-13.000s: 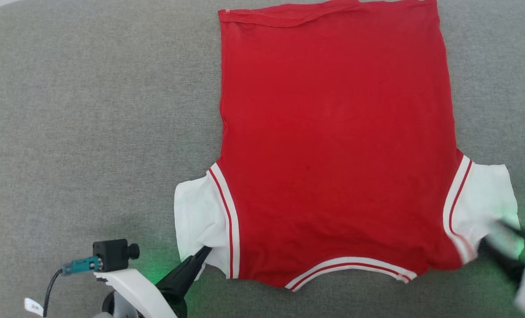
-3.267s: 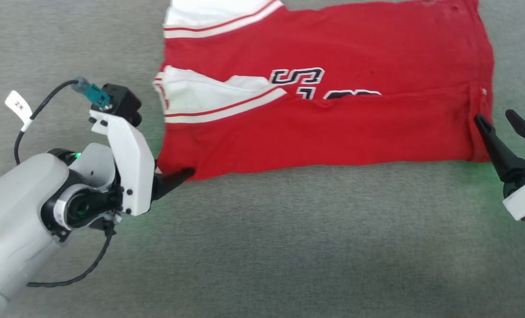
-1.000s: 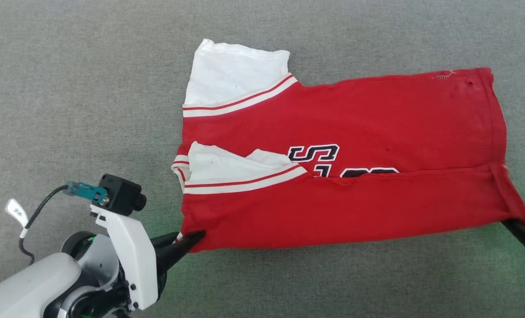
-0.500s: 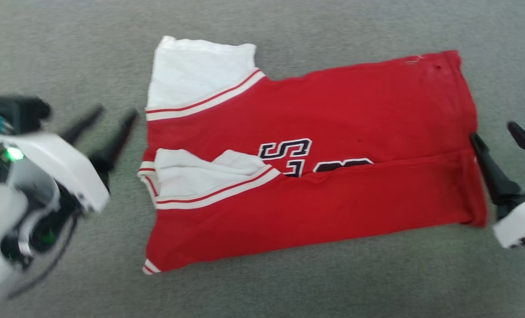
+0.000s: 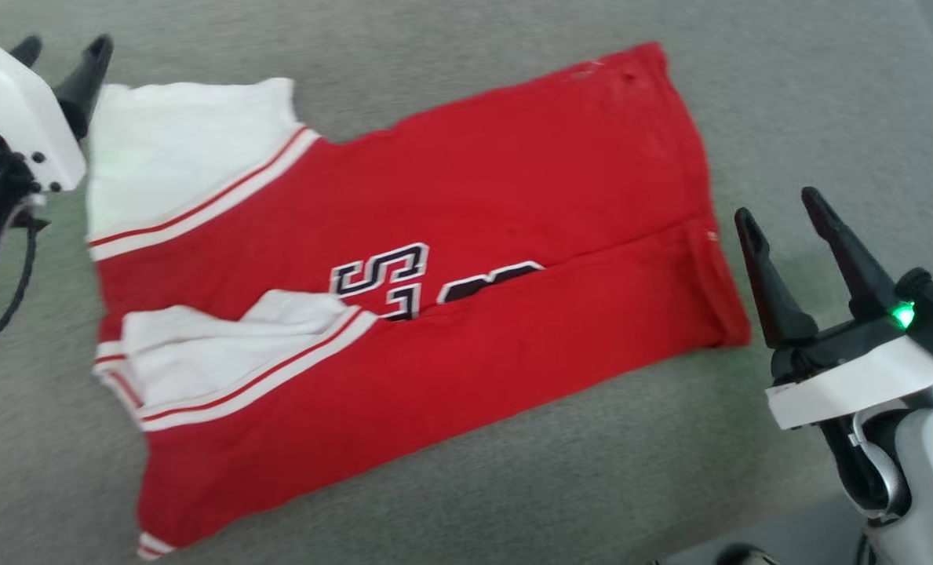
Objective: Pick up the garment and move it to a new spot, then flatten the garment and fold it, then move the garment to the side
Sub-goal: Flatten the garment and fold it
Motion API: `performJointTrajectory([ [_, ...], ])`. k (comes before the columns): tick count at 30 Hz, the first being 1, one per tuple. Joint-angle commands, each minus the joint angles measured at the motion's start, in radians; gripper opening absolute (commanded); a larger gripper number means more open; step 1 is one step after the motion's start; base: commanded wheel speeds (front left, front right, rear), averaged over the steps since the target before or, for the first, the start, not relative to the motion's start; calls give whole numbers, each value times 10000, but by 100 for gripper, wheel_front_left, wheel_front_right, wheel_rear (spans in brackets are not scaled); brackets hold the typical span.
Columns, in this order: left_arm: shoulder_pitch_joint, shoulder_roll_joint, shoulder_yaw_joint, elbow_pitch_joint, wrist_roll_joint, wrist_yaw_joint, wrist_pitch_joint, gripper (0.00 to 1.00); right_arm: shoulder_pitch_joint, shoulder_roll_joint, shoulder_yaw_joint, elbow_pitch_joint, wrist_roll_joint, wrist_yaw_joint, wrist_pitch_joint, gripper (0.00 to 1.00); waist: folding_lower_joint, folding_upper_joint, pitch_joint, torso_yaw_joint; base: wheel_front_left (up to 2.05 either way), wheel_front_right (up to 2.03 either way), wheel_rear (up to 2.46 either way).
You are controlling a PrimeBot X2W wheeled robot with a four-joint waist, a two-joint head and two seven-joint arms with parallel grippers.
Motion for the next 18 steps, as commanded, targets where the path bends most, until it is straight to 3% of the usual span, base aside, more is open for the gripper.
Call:
performJointTrajectory([
  [1,-110,-11,-124,149,-1,-31,296,100,-55,48,21,8,68,-4,-107,100,0,0,212,-399,0,0,0],
  [6,-816,209,-479,1069,-607,-44,3230,100,-66,139,231,113,198,-4,-204,100,0,0,338,-828,0,0,0],
  [11,-1079,258,-832,1352,-979,85,5276,100,-60,50,327,167,349,-4,-247,100,0,0,489,-918,0,0,0],
  [12,-1068,190,-826,1307,-1115,29,5524,86,-89,41,313,158,369,-4,-245,100,0,0,536,-897,0,0,0],
  [13,-1052,107,-767,1291,-1246,80,5665,56,-136,25,321,144,408,-4,-213,100,0,0,580,-873,0,0,0],
  [15,-1093,51,-867,1194,-1171,105,5829,22,-291,-118,359,100,435,-4,-77,100,0,0,678,-797,0,0,0],
  [16,-1115,47,-929,1119,-1112,45,5830,0,-358,-200,395,83,464,-4,-14,100,0,0,728,-749,0,0,0],
  [18,-1097,-34,-904,1060,-1127,-11,5711,0,-562,-399,493,56,482,-4,238,100,0,0,812,-651,0,0,0],
])
